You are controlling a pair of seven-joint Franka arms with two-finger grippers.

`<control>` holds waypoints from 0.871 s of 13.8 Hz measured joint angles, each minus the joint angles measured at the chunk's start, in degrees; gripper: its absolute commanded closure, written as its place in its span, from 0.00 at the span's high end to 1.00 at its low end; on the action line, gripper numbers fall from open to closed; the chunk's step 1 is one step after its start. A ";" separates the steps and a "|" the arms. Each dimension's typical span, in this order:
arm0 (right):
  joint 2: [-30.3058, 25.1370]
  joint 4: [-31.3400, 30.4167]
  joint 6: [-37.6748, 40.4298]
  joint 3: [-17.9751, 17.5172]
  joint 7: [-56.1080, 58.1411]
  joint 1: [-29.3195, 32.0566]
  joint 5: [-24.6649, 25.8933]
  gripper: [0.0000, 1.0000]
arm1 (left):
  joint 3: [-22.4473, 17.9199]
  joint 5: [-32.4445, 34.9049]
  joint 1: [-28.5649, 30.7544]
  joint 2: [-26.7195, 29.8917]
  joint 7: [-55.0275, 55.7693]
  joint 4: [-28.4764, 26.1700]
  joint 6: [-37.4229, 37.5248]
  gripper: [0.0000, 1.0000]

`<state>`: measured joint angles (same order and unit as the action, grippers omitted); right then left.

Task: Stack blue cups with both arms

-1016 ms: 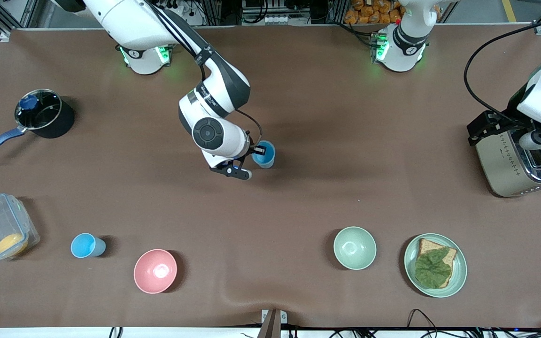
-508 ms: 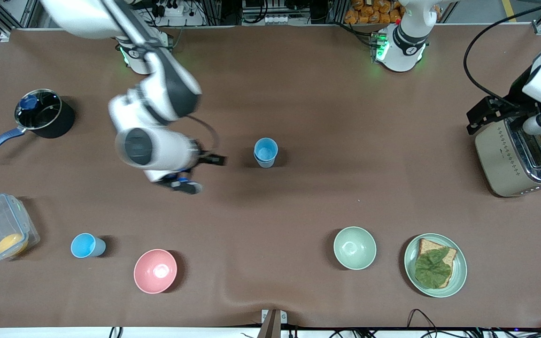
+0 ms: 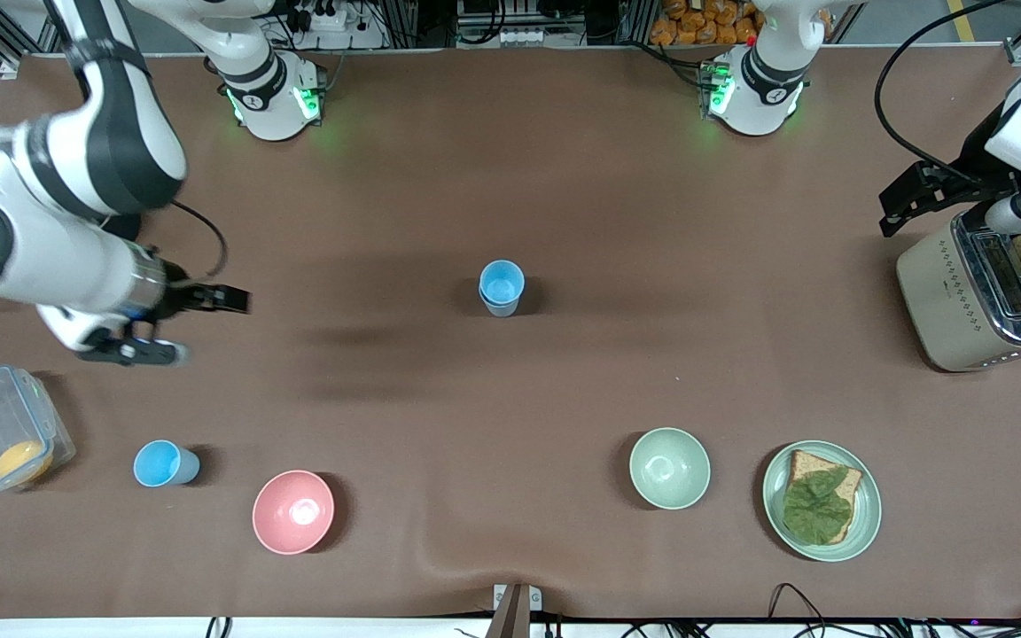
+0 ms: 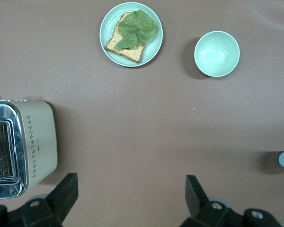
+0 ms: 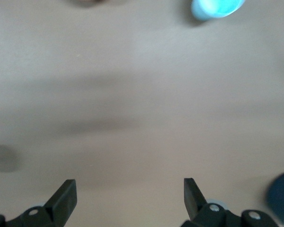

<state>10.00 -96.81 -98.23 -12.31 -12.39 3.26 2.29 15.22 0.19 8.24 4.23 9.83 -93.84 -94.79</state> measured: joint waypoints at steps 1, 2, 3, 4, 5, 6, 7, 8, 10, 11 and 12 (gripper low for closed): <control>-2.02 -0.02 0.66 -0.09 0.00 0.05 0.67 1.00 | 0.00 0.00 -0.04 0.01 0.00 0.00 0.11 1.00; -3.73 0.22 2.17 -0.10 0.40 0.25 1.00 1.00 | 0.00 0.00 -0.11 0.01 0.00 0.01 0.18 1.00; -4.97 0.68 3.77 -0.09 1.68 0.73 1.11 1.00 | 0.00 0.00 -0.18 0.01 0.00 0.01 0.21 1.00; -5.73 1.32 4.87 -0.11 4.12 1.66 1.12 1.00 | 0.00 0.00 -0.23 0.02 0.00 0.02 0.24 1.00; -6.08 1.89 5.35 -0.11 7.34 3.10 0.95 1.00 | -0.01 0.00 -0.30 0.02 0.00 0.02 0.25 1.00; -6.15 2.29 5.51 -0.08 10.71 4.85 0.49 1.00 | -0.02 0.00 -0.41 0.02 0.00 0.02 0.25 1.00; -6.15 2.58 5.69 0.11 13.59 6.63 -0.12 1.00 | -0.02 0.00 -0.54 0.02 0.00 0.02 0.27 1.00; -6.18 2.82 6.23 0.82 15.30 7.65 -0.61 1.00 | -0.06 0.00 -0.64 0.02 0.00 0.02 0.30 1.00; -6.43 3.60 8.16 2.89 16.38 7.34 -1.19 1.00 | -0.20 0.00 -0.70 0.02 0.00 0.02 0.32 1.00; -6.64 4.37 9.65 3.69 16.22 6.57 -1.29 1.00 | -0.26 0.00 -0.71 0.02 0.00 0.02 0.33 1.00; -6.89 5.17 11.07 4.68 15.51 5.29 -1.36 1.00 | -0.29 0.00 -0.71 0.02 0.00 0.02 0.33 1.00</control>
<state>3.11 -91.65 -87.17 -7.63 3.12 8.55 0.93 14.93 0.19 7.53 4.25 9.83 -93.82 -94.46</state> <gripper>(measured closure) 0.000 0.000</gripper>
